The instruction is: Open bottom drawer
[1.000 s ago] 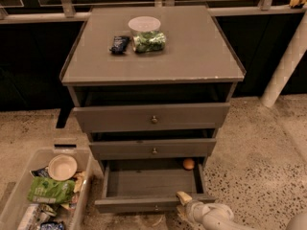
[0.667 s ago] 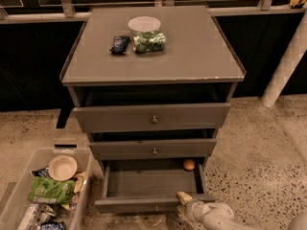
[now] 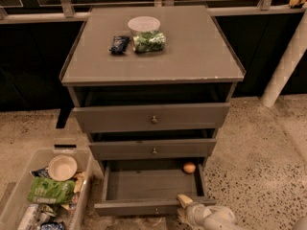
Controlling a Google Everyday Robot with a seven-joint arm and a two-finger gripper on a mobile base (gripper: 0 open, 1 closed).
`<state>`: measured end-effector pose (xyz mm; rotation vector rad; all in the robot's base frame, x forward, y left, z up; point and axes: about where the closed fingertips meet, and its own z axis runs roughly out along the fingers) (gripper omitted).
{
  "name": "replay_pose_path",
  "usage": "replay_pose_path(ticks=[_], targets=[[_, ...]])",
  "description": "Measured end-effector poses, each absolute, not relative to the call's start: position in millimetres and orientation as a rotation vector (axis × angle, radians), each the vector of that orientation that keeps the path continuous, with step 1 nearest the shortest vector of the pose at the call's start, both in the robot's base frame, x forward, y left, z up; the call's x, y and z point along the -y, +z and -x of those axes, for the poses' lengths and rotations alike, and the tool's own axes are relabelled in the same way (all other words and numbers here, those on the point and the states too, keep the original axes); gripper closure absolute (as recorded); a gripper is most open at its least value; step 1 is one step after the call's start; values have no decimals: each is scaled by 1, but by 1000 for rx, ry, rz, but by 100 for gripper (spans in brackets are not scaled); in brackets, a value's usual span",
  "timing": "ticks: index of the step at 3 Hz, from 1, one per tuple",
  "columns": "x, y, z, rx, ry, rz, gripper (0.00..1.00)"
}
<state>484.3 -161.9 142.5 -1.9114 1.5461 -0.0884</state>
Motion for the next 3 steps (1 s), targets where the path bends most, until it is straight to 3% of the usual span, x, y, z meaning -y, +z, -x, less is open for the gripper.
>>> replay_pose_path(ticks=[3], targets=[[161,136,-453,-1513,-75,1935,100]])
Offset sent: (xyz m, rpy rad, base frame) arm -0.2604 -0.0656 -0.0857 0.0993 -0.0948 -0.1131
